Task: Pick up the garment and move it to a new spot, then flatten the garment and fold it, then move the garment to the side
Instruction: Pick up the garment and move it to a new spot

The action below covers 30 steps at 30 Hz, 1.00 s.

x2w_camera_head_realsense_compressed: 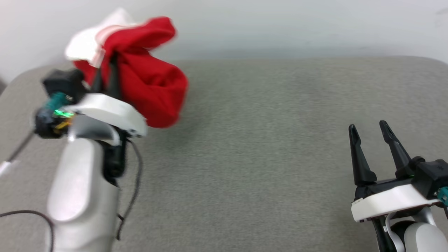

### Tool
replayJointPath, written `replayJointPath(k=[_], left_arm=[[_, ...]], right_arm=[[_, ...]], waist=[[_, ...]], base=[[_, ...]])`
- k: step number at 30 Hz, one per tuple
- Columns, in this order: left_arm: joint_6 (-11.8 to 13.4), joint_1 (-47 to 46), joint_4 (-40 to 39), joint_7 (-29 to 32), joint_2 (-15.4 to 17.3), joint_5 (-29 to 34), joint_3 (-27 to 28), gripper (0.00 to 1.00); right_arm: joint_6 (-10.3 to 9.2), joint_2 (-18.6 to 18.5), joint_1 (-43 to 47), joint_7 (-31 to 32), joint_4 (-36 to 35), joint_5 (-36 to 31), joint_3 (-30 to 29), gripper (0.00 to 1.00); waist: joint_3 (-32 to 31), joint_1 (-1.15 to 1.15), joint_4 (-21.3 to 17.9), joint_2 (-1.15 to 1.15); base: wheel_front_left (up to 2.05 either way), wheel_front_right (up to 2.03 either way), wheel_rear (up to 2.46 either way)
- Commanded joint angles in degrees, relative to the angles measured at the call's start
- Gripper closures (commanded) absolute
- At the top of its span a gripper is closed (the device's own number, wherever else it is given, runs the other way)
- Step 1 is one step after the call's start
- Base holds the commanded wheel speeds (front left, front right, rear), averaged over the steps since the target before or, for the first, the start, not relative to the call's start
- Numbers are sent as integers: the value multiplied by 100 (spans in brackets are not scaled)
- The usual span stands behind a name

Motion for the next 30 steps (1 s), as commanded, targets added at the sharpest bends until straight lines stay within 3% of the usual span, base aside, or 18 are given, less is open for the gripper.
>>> replayJointPath(k=[1, 9, 17, 18, 19, 20, 30], left_arm=[[-63, 148, -124, -17, -137, -1, -148, 100], [-306, 732, -212, 76, -697, -108, -1119, 100], [-150, 1667, 337, 71, -804, -264, -1977, 100], [-158, 1743, 426, 107, -811, -268, -2096, 85], [-172, 1802, 490, 110, -811, -294, -2193, 50], [-181, 1825, 536, 54, -810, -278, -2297, 0], [-10, 1717, 255, -764, -814, -643, -2863, 0]], right_arm=[[-3, 14, 80, 3, -19, 9, 16, 0], [-3, 15, 117, -23, -26, 174, 14, 0], [-3, 14, 106, -143, 95, 342, -27, 0], [-3, 14, 96, -154, 106, 343, -34, 0], [-3, 15, 77, -161, 114, 337, -44, 0], [-3, 15, 51, -171, 122, 319, -48, 0], [-3, 14, 40, -107, 174, 177, -63, 0]], waist=[[-164, 1, -395, 0], [61, 1, -925, 0], [346, 1, -1006, 0], [366, 1, -982, 0], [382, 1, -948, 0], [385, 1, -912, 0], [32, 1, -491, 0]], base=[[0, 0, 0], [0, 0, 0], [0, 0, 0], [0, 0, 0], [0, 0, 0], [0, 0, 0], [0, 0, 0]])
